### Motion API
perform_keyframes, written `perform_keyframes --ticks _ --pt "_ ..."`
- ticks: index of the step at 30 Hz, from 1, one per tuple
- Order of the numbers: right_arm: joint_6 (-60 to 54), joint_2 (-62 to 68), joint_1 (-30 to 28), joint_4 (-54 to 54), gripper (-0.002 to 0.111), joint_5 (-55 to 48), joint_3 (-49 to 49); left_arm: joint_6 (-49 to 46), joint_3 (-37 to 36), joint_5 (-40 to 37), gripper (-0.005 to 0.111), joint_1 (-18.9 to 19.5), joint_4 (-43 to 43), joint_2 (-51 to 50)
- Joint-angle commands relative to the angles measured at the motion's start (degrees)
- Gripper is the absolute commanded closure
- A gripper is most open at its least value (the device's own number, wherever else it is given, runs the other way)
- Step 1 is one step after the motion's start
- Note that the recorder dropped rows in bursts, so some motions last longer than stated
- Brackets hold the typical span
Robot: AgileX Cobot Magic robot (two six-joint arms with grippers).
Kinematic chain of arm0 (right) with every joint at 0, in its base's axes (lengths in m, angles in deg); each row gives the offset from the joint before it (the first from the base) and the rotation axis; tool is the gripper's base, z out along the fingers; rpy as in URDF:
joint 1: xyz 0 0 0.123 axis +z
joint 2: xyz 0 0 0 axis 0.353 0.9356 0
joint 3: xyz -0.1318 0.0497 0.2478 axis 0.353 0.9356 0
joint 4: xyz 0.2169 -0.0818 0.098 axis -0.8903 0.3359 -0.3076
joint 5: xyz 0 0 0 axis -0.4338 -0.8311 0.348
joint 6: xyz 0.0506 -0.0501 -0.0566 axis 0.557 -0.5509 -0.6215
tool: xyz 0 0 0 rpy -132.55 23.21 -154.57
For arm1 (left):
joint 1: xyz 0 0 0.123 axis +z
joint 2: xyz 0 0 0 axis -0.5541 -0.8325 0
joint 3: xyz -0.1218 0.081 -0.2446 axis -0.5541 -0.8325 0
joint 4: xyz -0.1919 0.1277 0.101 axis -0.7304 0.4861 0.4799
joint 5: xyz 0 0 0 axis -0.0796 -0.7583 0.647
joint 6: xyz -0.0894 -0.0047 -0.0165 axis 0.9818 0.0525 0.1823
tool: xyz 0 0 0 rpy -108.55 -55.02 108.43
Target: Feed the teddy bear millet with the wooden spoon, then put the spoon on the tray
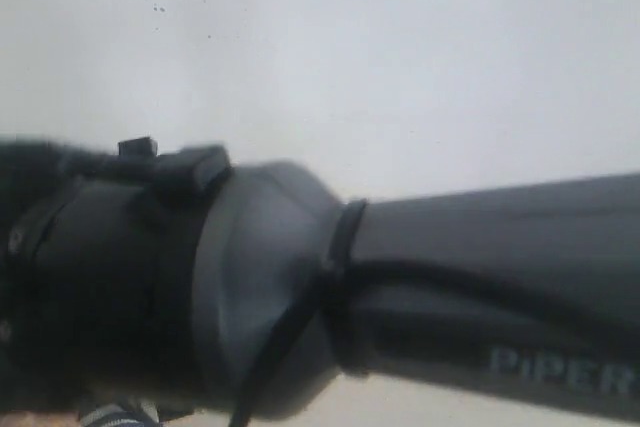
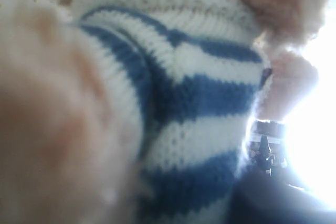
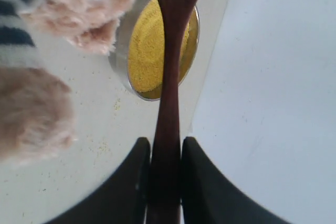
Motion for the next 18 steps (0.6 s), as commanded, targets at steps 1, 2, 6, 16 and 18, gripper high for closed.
perform_keyframes --ticks 1,2,6,16,18 --pt "7.83 -0.49 1.88 5.8 0.108 4.04 6.45 -0.35 -0.28 -2.21 0.103 -0.19 -1.4 0.08" --pt "10.19 -0.49 1.9 6.48 0.108 4.37 7.67 -0.35 -0.28 -2.21 0.103 -0.19 -1.4 0.08" --pt "19.47 -0.49 2.12 10.91 0.108 4.04 10.9 -0.58 -0.28 -2.21 0.103 -0.19 -2.37 0.08" --pt "21.43 -2.68 1.33 10.59 0.108 8.91 11.85 -1.52 -0.28 -2.21 0.103 -0.19 -3.39 0.08" --pt "21.82 -3.78 0.12 10.59 0.108 10.01 11.85 -3.39 -0.28 -2.21 0.103 -0.19 -3.39 0.08"
